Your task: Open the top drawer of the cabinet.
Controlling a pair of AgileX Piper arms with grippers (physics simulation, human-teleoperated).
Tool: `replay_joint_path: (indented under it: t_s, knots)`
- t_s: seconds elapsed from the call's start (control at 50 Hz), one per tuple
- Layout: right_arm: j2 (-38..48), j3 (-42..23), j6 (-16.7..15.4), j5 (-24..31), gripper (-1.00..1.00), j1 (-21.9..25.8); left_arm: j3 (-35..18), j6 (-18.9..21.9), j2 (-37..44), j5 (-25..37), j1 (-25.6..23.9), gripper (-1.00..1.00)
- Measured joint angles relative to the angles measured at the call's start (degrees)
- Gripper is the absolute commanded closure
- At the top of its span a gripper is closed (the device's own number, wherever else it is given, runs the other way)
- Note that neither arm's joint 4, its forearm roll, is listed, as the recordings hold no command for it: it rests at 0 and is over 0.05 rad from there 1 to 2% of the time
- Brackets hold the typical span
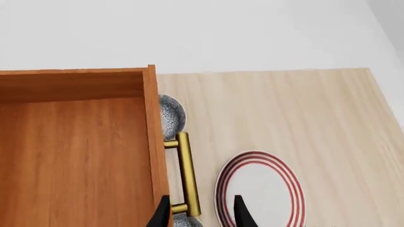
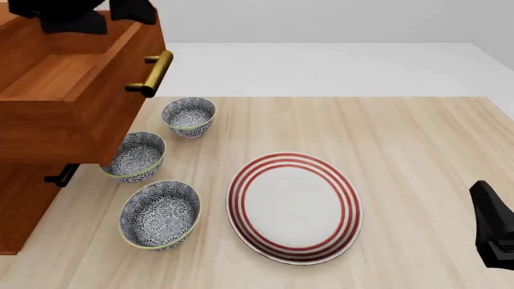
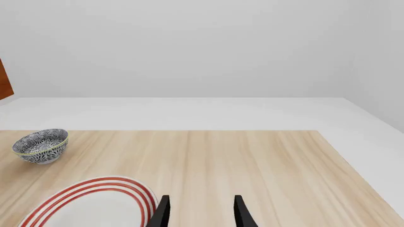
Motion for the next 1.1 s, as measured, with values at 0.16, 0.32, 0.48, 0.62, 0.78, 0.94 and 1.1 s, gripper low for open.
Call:
replay_joint_path:
  t_s: [0.16, 0.32, 0.48, 0.62, 0.78, 0.94, 1.1]
  knots:
    - [0.0, 0.0, 0.0, 0.0, -1.0, 0.0, -2.7, 1.2, -1.6, 0.6, -1.0, -1.0]
    - [0.0, 0.0, 0.0, 0.0, -1.0, 0.0, -4.1, 1.8, -3.2, 1.3, -1.8, -1.0]
    - [0.0, 0.0, 0.0, 0.0, -1.0, 0.0, -4.6, 2.1, -4.3, 1.7, -2.4, -1.0]
    - [0.0, 0.0, 0.0, 0.0, -1.0, 0.0, -5.2, 2.2, -5.3, 2.3, -2.9, -1.0]
    - [0.0, 0.0, 0.0, 0.0, -1.0, 0.0, -5.9, 2.2, -6.7, 2.7, -3.7, -1.0]
    - [0.0, 0.0, 0.0, 0.0, -1.0, 0.0, -6.6, 2.4, -7.8, 2.9, -4.6, -1.0]
    - [0.0, 0.0, 0.0, 0.0, -1.0, 0.0, -7.8, 2.8, -8.6, 2.8, -4.6, -1.0]
